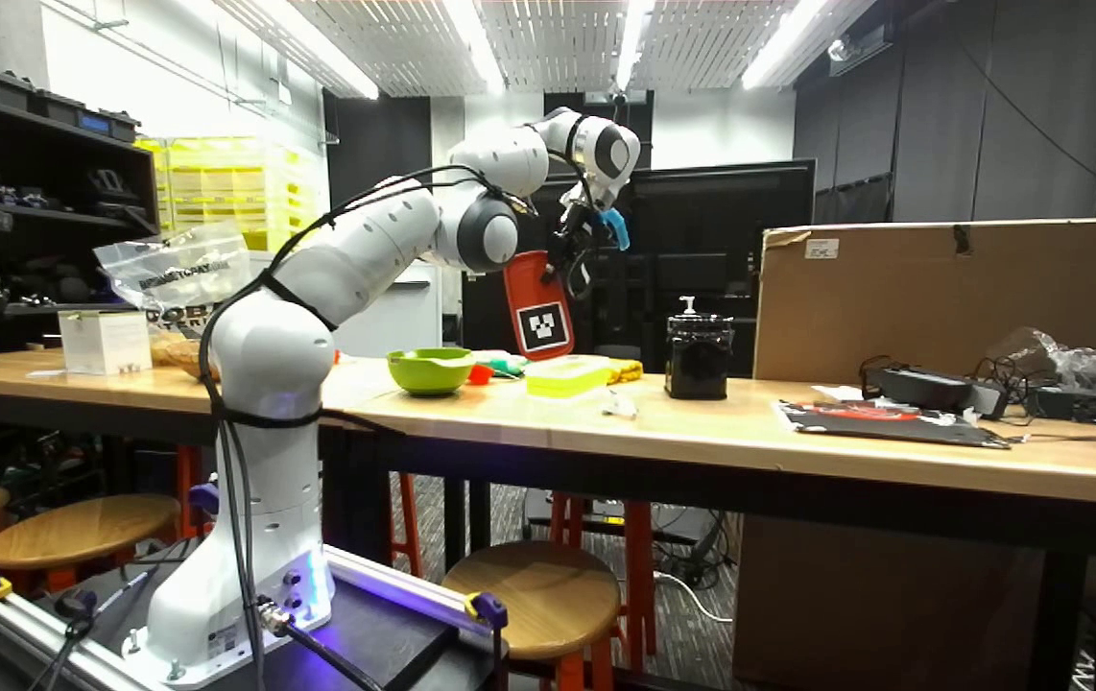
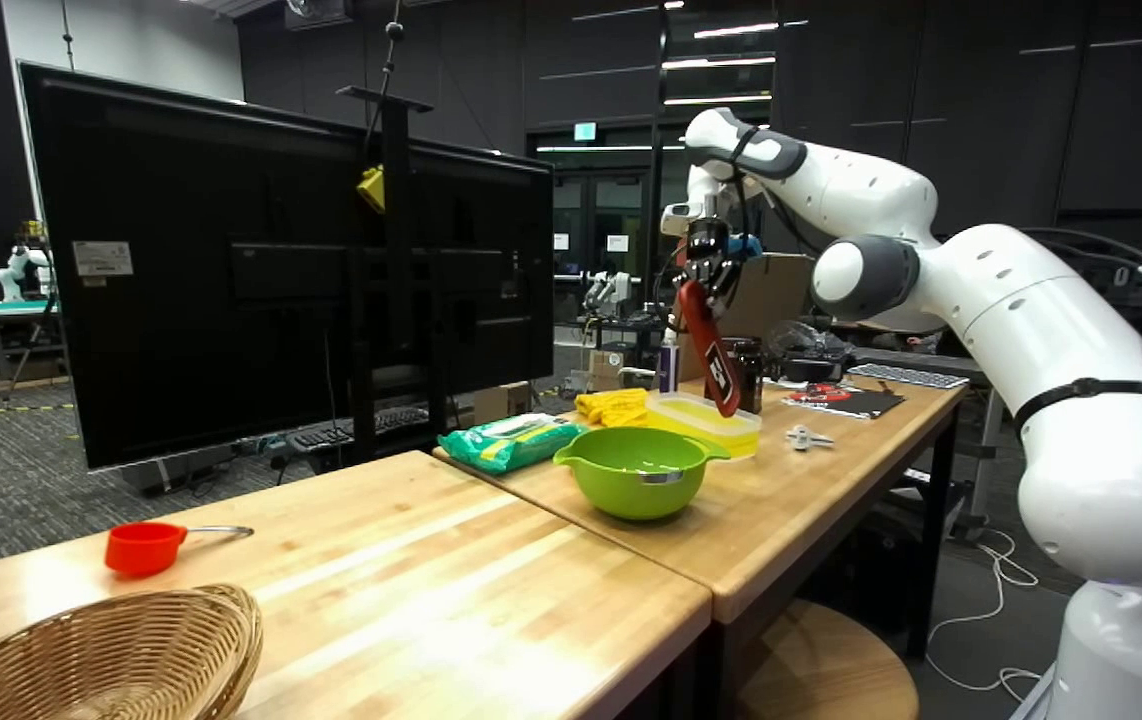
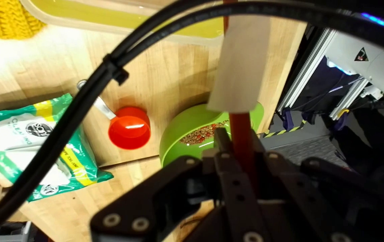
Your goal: Put the lid on the yellow lunch box
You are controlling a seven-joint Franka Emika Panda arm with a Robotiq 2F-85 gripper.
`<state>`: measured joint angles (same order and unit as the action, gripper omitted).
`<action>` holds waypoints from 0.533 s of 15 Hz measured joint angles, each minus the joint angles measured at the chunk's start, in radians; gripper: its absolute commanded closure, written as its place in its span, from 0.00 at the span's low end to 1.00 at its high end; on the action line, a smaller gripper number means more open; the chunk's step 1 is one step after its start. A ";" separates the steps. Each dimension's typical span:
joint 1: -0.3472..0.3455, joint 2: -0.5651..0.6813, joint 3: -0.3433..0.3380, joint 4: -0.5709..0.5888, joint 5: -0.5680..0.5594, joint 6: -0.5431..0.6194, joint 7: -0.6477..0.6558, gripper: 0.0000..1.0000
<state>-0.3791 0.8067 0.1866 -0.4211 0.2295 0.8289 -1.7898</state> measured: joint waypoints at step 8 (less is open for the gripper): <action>-0.011 0.018 0.000 0.006 0.001 0.033 -0.010 0.97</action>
<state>-0.3902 0.8243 0.1864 -0.4153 0.2309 0.8622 -1.7997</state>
